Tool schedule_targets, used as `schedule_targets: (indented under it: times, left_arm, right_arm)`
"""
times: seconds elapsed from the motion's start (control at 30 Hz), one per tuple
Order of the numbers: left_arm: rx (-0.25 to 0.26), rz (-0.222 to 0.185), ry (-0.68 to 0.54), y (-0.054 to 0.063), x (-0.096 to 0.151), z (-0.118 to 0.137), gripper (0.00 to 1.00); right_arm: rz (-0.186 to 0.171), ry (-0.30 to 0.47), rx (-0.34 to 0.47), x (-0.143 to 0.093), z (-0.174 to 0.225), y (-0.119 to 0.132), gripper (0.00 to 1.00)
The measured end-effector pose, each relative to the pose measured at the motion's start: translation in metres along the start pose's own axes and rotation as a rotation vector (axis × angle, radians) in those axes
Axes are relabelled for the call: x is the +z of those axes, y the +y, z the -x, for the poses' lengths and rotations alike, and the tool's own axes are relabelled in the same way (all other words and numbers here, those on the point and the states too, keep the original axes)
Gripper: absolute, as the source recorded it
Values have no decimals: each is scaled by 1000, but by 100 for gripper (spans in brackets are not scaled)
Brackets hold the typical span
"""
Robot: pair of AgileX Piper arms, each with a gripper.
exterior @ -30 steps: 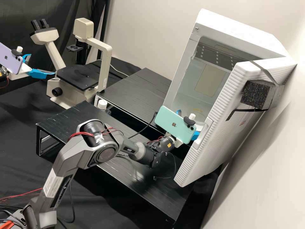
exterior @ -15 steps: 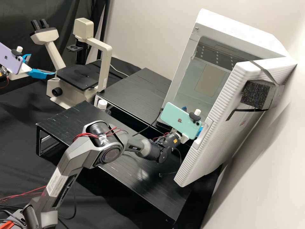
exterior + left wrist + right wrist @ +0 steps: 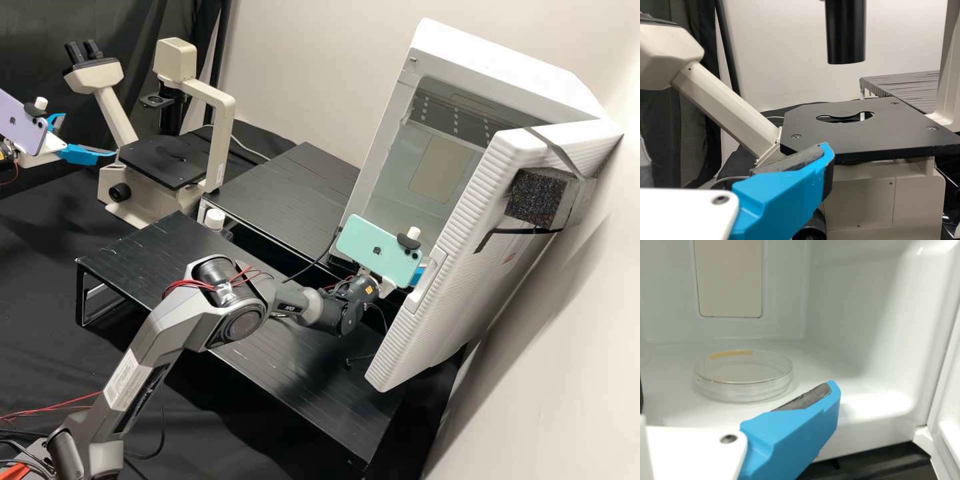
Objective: Take the petri dish out of the incubator
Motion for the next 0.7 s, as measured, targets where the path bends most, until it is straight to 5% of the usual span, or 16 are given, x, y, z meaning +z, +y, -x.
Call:
schedule_targets:
  times: [0.3, 0.7]
  left_arm:
    - [0, 0, 0, 0, 0, 0, 100]
    - [0, 0, 0, 0, 0, 0, 100]
  right_arm:
    - [-8, 18, -33, -7, -7, 15, 100]
    - [46, -19, -74, -5, -10, 16, 100]
